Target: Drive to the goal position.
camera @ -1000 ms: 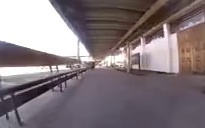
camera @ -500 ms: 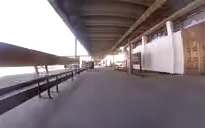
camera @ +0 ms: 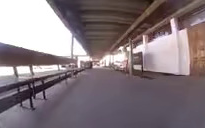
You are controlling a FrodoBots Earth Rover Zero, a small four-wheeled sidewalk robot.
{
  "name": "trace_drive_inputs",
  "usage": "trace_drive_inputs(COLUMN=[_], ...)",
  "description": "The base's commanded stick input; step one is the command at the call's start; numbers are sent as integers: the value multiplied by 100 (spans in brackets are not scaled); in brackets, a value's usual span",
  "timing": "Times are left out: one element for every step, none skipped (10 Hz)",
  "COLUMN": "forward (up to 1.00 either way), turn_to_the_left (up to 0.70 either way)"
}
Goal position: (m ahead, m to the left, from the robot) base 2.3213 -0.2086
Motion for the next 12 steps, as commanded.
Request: trace_drive_inputs(forward=[100,100,100,100,100,100,100,100,100,100,100,100], turn_to_the_left=[1,1,1,1,1,1,1,1,1,1,1,1])
